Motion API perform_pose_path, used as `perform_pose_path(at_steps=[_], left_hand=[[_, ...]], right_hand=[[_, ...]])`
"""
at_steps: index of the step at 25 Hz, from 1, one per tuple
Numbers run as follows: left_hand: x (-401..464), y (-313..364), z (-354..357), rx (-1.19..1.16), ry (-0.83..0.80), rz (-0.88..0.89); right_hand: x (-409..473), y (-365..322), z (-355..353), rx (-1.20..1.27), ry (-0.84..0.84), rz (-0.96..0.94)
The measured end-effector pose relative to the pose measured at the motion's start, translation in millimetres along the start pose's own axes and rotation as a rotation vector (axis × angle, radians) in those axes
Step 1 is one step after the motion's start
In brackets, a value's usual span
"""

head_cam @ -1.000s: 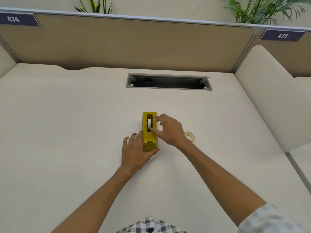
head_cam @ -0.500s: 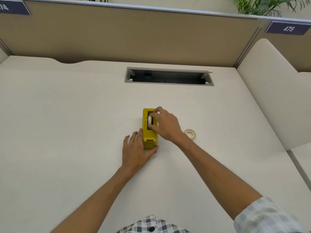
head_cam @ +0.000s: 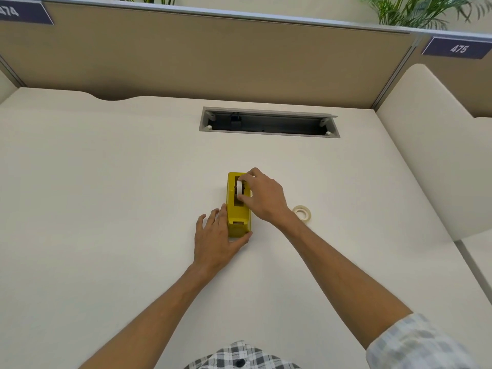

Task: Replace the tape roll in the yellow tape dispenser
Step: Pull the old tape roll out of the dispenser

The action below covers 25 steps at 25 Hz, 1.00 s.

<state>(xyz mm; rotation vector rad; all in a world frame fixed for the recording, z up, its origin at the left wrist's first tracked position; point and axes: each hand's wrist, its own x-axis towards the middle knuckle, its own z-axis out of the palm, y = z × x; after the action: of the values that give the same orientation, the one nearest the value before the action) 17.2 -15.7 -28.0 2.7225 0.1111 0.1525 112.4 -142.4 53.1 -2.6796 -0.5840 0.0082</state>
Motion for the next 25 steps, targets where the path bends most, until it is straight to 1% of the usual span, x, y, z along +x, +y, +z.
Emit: perform_pose_path(at_steps=[9, 14, 16, 19, 22, 25], left_hand=[[0, -2, -6, -0.055, -0.038, 0.012], [-3, -14, -15, -0.115, -0.069, 0.131], [-5, -16, -21, -0.118, -0.024, 0.125], [-5, -10, -36, -0.136, 0.120, 0.141], [-4, 3, -55, -0.183, 0.226, 0.187], [-2, 17, -70, -0.268, 0.297, 0.198]], right_hand=[[-3, -1, -3, -0.022, 0.031, -0.013], [-9, -4, -7, 0.029, 0.087, -0.020], [-13, -6, -11, 0.033, 0.105, -0.033], [-22, -9, -18, 0.048, 0.135, -0.049], [-34, -13, -26, 0.059, 0.145, -0.061], [-46, -17, -36, 0.080, 0.166, -0.076]])
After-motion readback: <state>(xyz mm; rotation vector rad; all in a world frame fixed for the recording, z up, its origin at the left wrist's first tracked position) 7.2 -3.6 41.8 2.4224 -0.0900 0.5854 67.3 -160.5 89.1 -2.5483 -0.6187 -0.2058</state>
